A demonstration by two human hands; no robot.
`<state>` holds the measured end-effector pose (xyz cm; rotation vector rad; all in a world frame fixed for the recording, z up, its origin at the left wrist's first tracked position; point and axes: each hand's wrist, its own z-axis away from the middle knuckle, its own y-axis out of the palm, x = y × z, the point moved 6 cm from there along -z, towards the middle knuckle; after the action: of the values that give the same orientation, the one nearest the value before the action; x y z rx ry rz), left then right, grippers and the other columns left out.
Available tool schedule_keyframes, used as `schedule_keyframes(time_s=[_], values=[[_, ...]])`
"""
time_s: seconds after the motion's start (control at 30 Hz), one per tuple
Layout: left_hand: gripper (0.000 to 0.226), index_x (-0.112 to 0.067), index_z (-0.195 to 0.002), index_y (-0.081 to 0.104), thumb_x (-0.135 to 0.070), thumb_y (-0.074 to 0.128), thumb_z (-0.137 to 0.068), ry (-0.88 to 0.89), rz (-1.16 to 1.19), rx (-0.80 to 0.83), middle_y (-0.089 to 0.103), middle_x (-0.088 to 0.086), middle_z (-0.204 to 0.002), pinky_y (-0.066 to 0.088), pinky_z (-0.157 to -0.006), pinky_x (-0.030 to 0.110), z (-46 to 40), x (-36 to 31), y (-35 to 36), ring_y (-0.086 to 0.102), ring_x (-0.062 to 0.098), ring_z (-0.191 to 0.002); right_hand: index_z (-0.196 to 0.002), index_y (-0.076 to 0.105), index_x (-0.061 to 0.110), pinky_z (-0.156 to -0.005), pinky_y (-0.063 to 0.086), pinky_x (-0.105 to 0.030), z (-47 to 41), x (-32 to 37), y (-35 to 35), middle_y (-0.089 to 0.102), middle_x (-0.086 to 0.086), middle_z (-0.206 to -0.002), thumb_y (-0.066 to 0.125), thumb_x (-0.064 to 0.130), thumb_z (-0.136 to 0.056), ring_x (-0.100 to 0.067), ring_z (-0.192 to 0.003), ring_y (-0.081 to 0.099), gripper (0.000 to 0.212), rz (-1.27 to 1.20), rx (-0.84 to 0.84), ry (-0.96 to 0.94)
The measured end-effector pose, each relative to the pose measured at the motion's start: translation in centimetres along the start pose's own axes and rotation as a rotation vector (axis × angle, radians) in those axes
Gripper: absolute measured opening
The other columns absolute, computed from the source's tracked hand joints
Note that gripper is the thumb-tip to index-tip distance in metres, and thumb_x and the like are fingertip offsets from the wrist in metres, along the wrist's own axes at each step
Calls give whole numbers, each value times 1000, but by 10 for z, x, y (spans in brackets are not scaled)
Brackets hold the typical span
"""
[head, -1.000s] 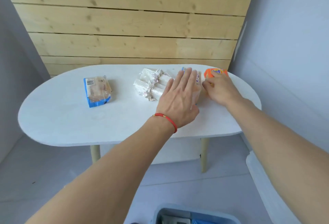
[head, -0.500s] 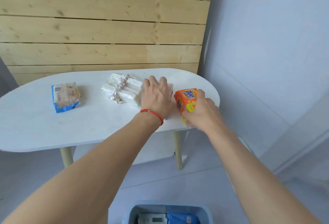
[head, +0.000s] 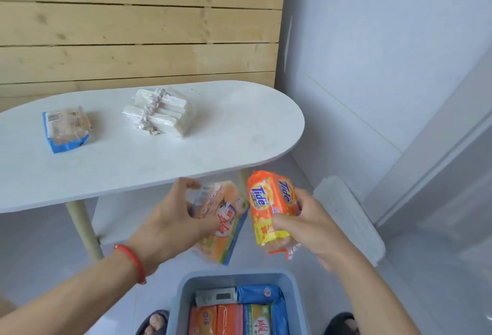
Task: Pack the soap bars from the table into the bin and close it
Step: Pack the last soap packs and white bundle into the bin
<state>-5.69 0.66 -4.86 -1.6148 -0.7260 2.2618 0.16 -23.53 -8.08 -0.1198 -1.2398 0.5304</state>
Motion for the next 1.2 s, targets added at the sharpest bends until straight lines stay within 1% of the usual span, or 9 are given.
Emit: schedule_keyframes(time_s=[0.13,0.3,0.37,0.5,0.7,0.8,0.9,1.03,1.2], values=[[71,-24,-122,46,-17,72,-56,-462,269,190,75,14,-90,49,-52,26,4,91,63,72,26,-65,-100,70,26,-80,64,-43,10,-72,29,79,-6,-99,75,24,-53,-21,-88,78,47,-47,149,224],[55,-11,-122,37,-5,67,-77,-668,293,87,62,18,-108,55,-41,31,19,162,119,68,34,-81,-82,75,9,-78,63,-45,20,-149,78,79,-7,-80,73,30,-46,-21,-77,77,43,184,206,413],[49,-11,-120,35,-10,66,-83,-678,279,38,60,17,-116,55,-40,30,24,178,136,65,32,-88,-97,72,8,-77,63,-41,24,-172,95,78,-5,-88,76,30,-52,-19,-81,75,50,244,169,455],[46,-15,-124,28,-26,57,-89,-574,-6,125,63,14,-121,53,-93,39,39,204,159,64,31,-106,-139,42,8,-91,55,-36,33,-196,119,54,-13,-129,82,36,-67,-27,-113,61,87,349,68,499],[49,-9,-137,34,-21,50,-93,-388,-666,350,57,15,-133,46,-98,38,36,206,153,58,32,-120,-136,29,13,-104,48,-41,37,-200,156,41,-10,-132,88,40,-68,-30,-124,51,94,437,73,424],[39,-13,-128,47,-21,53,-90,-183,-1014,225,60,10,-122,52,-82,40,29,184,140,64,31,-106,-133,33,15,-104,47,-40,33,-198,170,45,-8,-133,86,47,-72,-29,-125,52,87,451,128,367],[55,-18,-137,35,-32,60,-90,-178,-975,91,51,11,-116,56,-72,38,22,188,125,64,28,-91,-134,37,18,-94,55,-37,22,-197,167,55,-7,-129,73,44,-90,-26,-115,63,62,462,160,327],[85,-20,-154,-11,-38,51,-98,-336,-743,129,65,12,-117,58,-90,40,25,223,125,68,26,-101,-135,40,19,-94,57,-35,19,-196,166,61,-5,-126,74,42,-91,-22,-113,65,60,566,182,257],[84,-10,-153,-4,-28,54,-95,-409,-710,184,69,13,-113,53,-98,45,22,231,129,67,31,-105,-135,52,24,-100,55,-35,20,-198,174,66,1,-127,76,38,-90,-18,-116,65,53,531,350,243]])
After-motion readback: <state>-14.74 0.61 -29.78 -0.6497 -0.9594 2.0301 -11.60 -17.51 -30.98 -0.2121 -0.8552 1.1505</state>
